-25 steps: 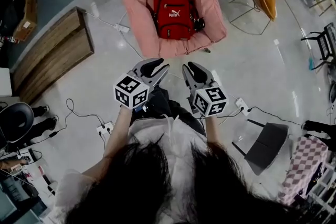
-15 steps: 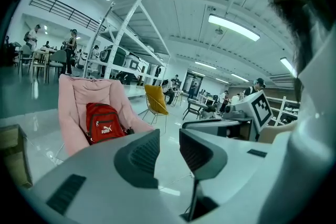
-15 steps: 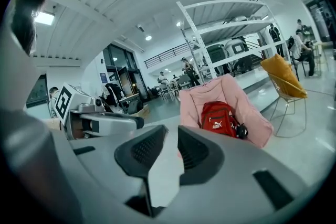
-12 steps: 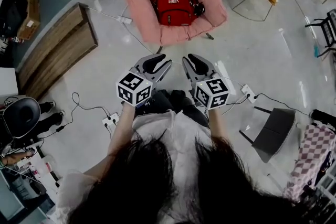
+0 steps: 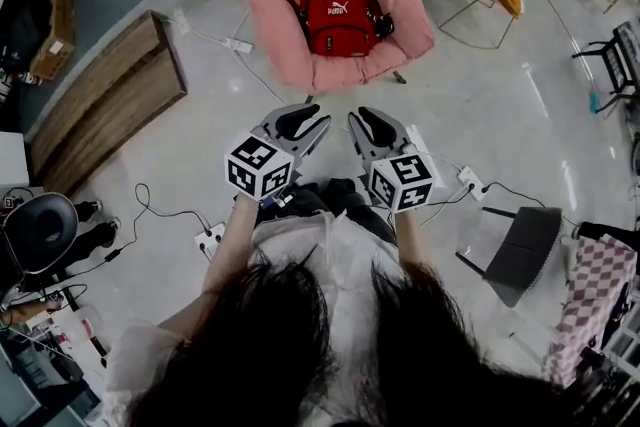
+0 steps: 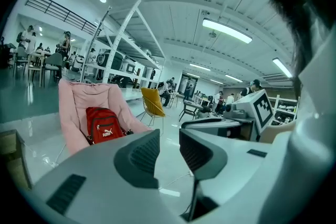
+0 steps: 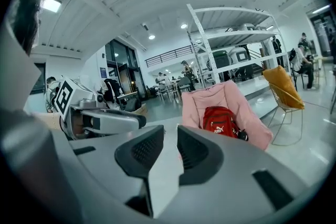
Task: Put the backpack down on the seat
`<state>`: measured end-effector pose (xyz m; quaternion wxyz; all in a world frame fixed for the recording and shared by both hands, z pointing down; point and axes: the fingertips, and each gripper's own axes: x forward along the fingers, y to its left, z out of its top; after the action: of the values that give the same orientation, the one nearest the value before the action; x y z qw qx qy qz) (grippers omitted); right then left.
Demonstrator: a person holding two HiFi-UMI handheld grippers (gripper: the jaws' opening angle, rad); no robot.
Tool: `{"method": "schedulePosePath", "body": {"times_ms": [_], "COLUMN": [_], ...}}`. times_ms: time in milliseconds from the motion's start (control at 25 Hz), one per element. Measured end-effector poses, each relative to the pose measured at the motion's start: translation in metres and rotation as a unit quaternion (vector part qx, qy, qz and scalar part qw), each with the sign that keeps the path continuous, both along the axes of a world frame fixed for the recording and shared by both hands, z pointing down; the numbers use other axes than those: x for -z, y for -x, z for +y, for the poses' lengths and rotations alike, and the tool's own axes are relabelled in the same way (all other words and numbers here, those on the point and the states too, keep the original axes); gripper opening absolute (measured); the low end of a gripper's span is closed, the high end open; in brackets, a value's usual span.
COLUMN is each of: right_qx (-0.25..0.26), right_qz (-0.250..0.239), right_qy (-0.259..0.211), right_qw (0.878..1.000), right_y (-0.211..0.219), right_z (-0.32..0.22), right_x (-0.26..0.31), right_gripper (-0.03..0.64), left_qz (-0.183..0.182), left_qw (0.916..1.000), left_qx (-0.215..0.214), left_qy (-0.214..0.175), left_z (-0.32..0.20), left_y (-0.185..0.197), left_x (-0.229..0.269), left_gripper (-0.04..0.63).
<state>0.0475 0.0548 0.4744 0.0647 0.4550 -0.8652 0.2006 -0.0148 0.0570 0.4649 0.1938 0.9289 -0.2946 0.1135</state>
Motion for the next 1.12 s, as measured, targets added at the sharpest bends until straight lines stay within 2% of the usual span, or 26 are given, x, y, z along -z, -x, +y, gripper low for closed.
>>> {"method": "schedulePosePath", "body": {"times_ms": [560,1120], "right_qx": [0.010,0.004], "right_qz": [0.035,0.042], "right_qy": [-0.001,-0.003], "right_qw": [0.999,0.999], "right_y": [0.045,0.039], "right_z": [0.005,0.001], "right_x": [0.001,0.004], "right_gripper": [0.084,0.084], "left_qz": [0.019,0.018], "left_qw": [0.9998,0.9998], "left_qx": [0.002,0.007], "left_qy": [-0.006,-0.007], "left_z": [-0.003,-0.011], "left_y": [0.044,0.046], "left_x": [0.005,0.006], "left_gripper": [0.126,0.126]}}
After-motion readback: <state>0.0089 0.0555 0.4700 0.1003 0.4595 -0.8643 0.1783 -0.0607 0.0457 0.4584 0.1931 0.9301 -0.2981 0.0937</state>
